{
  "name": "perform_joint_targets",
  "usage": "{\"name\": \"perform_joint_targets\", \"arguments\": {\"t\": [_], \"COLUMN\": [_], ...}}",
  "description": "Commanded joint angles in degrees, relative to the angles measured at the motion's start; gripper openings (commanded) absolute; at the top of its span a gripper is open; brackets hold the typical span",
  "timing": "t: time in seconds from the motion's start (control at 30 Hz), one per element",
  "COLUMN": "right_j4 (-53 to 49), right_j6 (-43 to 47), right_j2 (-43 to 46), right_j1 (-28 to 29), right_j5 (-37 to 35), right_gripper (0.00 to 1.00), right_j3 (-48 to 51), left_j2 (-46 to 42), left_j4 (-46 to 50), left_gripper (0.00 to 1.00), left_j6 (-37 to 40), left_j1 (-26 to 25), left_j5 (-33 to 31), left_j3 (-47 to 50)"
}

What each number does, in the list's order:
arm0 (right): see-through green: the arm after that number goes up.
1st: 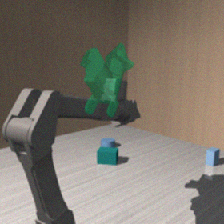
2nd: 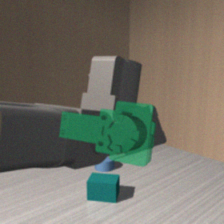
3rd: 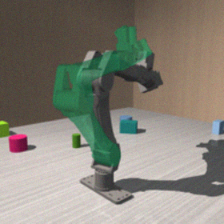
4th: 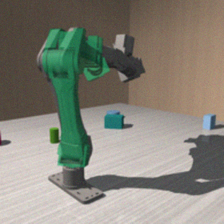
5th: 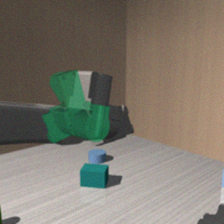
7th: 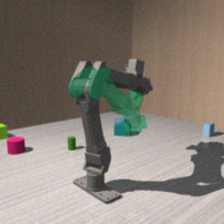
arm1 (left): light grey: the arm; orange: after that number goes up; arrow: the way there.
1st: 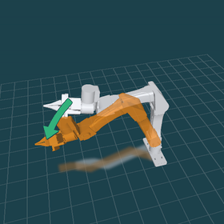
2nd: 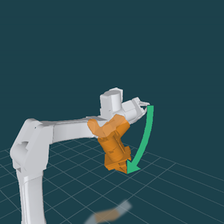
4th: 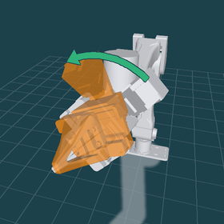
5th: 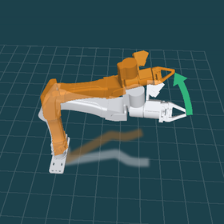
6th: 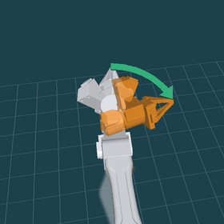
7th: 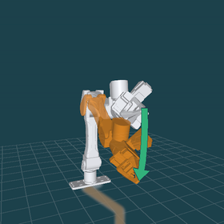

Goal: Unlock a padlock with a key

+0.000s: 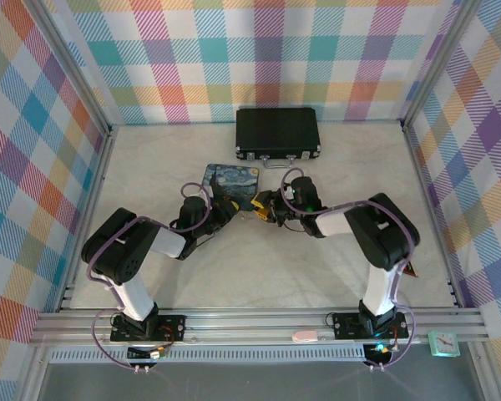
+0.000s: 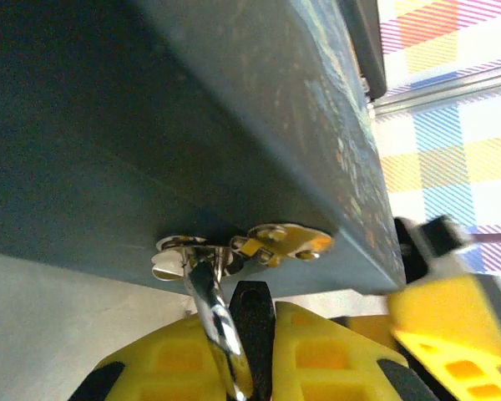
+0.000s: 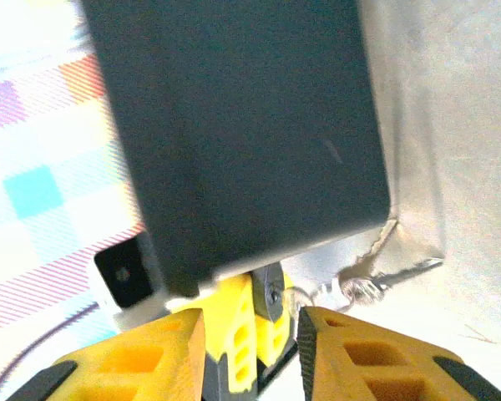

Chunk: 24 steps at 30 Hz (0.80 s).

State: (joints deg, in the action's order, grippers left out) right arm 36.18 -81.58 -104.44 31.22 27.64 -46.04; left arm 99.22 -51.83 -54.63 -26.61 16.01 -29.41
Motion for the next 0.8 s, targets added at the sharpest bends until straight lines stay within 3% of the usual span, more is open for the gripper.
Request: {"name": "perform_joint_targets", "arguments": {"t": [0.0, 0.13, 0.37, 0.43, 0.6, 0.77], "right_j4": [-24.4, -39.6, -49.6, -52.3, -56.8, -62.0], "right_j6": [23.1, 36.1, 47.3, 50.3, 58.1, 60.3], "right_j2": [6.4, 10.0, 9.6, 9.3, 8.3, 5.5], "right_j1": [0.6, 0.8, 2.7, 4.6, 11.3, 15.5], "right_j5": [-1.4, -6.3, -9.7, -13.1, -21.5, -26.9], "right_gripper": [0.38, 0.40, 0.45, 0.45, 0.47, 0.48], "right_j3": [-5.2, -9.8, -15.3, -16.9, -21.0, -25.9], "left_j2": [-3.0, -3.2, -3.8, -4.4, -7.2, -11.5], "left_j4": [1.9, 4.4, 11.6, 13.2, 15.9, 18.8], "left_gripper": [0.00, 0.00, 0.01, 0.10, 0.46, 0.61], "left_j6": [0.2, 1.1, 2.3, 2.1, 1.2, -0.1], "left_j1": [-0.4, -0.5, -2.3, -2.5, -1.7, 2.6], "left_j5": [2.0, 2.7, 2.2, 1.8, 0.3, 0.6], "left_j3": [-2.0, -2.1, -1.5, -1.1, -0.1, 1.8]}}
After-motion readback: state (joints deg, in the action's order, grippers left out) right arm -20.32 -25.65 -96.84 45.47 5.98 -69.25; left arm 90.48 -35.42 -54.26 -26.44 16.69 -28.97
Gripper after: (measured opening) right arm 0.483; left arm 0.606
